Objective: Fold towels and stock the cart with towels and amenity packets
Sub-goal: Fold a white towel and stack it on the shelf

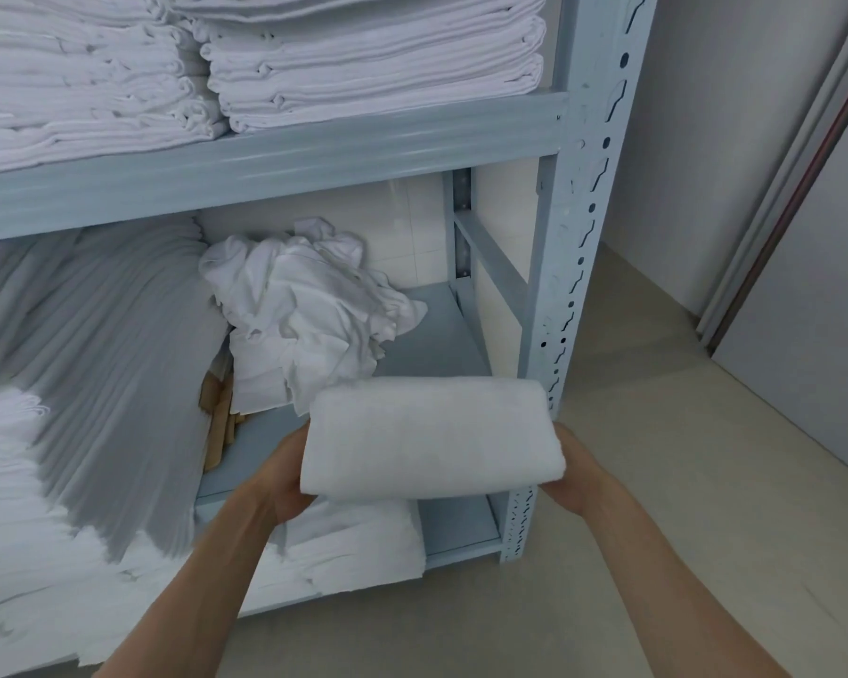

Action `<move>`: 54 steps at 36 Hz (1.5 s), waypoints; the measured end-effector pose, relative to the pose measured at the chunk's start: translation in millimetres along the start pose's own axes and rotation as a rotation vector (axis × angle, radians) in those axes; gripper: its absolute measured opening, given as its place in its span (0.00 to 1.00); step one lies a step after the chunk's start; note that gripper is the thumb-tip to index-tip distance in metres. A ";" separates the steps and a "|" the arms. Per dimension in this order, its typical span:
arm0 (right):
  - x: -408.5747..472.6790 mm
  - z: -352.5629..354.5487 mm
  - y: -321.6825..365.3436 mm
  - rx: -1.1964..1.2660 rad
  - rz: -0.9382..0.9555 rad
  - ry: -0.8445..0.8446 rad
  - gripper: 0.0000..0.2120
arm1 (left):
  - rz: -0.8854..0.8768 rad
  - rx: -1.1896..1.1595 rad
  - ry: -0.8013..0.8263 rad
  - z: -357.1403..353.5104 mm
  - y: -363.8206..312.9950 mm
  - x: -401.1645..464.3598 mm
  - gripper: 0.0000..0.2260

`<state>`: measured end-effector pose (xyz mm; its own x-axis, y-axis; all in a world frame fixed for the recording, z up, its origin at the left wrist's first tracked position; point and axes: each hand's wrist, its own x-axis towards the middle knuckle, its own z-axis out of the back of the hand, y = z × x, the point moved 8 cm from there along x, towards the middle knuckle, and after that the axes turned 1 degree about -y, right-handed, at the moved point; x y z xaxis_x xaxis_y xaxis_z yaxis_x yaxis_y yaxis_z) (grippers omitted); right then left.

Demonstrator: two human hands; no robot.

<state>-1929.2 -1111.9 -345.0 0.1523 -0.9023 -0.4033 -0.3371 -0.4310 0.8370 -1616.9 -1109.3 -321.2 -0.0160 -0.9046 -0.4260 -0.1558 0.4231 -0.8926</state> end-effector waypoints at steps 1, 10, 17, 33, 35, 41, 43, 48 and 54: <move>1.2 -0.1 1.4 0.024 -0.003 0.006 0.15 | -0.013 -0.019 -0.027 2.3 2.5 0.8 0.12; 20.5 -18.2 2.1 0.019 -0.099 0.177 0.26 | 0.049 -0.315 0.022 6.3 19.7 13.9 0.23; 62.3 -18.1 -20.7 -0.036 -0.229 0.200 0.22 | 0.091 -0.117 0.065 16.0 36.5 46.3 0.26; 205.3 35.9 -16.4 -0.492 -0.049 -0.419 0.15 | 0.086 0.068 -0.178 10.9 42.7 222.8 0.15; 219.5 42.6 -16.9 -0.519 -0.036 -0.471 0.14 | 0.097 0.083 -0.152 7.8 47.3 242.8 0.17; 242.0 50.5 -28.6 -0.781 -0.138 -0.499 0.28 | 0.195 0.259 -0.135 -0.8 79.1 277.3 0.25; 244.1 44.5 -28.8 -0.972 -0.122 -0.496 0.33 | 0.214 0.411 -0.201 2.5 86.5 281.6 0.33; 246.9 -0.5 -5.1 -1.572 0.313 -0.440 0.31 | -0.036 1.000 -0.355 -2.1 56.2 281.2 0.36; 257.6 -5.0 -15.7 -1.829 0.274 -0.295 0.24 | -0.418 1.265 -0.171 -56.5 33.3 273.3 0.14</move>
<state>-1880.0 -1337.5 -460.1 0.0618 -0.9947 -0.0822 0.9926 0.0525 0.1098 -1682.2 -1345.4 -458.9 -0.0545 -0.9983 -0.0200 0.8959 -0.0400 -0.4424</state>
